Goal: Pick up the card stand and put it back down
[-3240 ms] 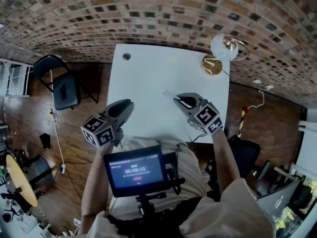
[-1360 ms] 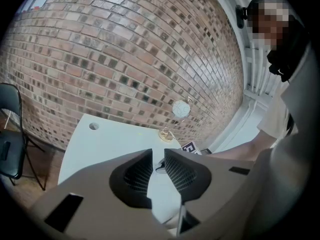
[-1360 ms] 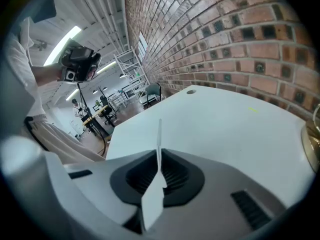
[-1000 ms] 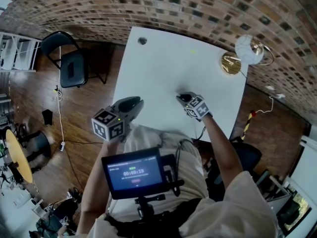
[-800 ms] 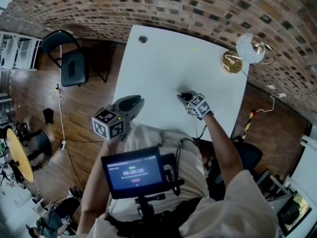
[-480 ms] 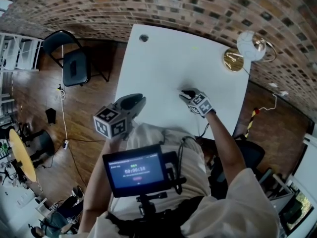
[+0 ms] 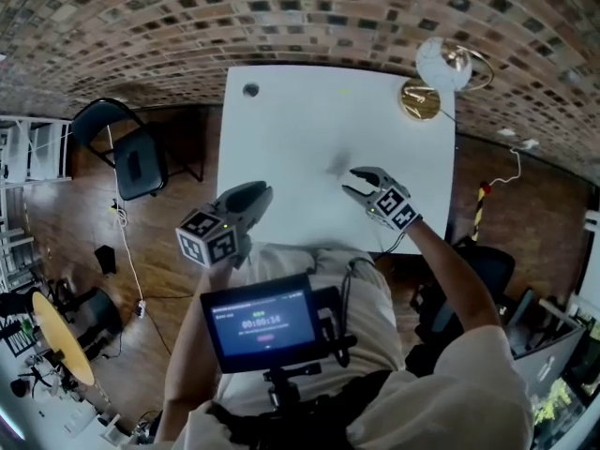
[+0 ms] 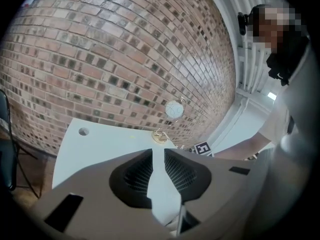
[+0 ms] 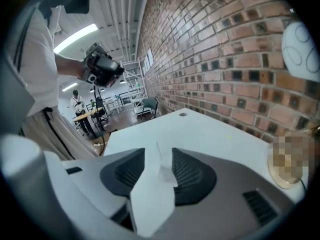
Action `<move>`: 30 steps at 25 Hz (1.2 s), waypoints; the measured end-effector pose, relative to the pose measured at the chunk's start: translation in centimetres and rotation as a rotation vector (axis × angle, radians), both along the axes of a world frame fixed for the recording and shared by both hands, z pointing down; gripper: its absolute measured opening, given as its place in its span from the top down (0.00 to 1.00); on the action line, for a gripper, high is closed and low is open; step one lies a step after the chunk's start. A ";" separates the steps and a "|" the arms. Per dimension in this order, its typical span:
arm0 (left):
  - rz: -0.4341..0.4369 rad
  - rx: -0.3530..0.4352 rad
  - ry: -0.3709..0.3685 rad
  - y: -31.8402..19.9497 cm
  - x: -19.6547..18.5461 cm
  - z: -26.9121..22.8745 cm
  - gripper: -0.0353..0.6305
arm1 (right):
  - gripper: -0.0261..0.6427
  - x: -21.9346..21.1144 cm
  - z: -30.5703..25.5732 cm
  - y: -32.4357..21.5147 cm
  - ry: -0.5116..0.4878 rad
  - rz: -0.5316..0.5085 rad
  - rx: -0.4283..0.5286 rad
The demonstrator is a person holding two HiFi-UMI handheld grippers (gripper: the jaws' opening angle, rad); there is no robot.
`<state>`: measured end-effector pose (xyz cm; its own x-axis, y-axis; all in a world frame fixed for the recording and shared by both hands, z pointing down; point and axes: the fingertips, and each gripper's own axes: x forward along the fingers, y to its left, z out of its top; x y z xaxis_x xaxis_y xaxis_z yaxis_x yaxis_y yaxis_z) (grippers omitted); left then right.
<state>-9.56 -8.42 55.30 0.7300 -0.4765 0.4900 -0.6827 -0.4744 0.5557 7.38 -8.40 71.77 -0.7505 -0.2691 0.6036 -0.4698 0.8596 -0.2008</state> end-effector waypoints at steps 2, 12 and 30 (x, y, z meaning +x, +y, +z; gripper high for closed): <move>-0.016 0.013 0.016 -0.4 -0.5 -0.6 0.83 | 0.66 0.0 -2.8 0.1 -0.053 0.037 0.010; 0.005 0.185 0.111 1.2 -3.2 -4.9 0.83 | 0.67 -2.5 -13.3 1.1 -0.143 0.281 0.093; -0.066 0.274 0.144 9.3 -20.7 -6.9 0.85 | 0.72 -9.5 -24.6 8.5 -0.098 0.525 0.269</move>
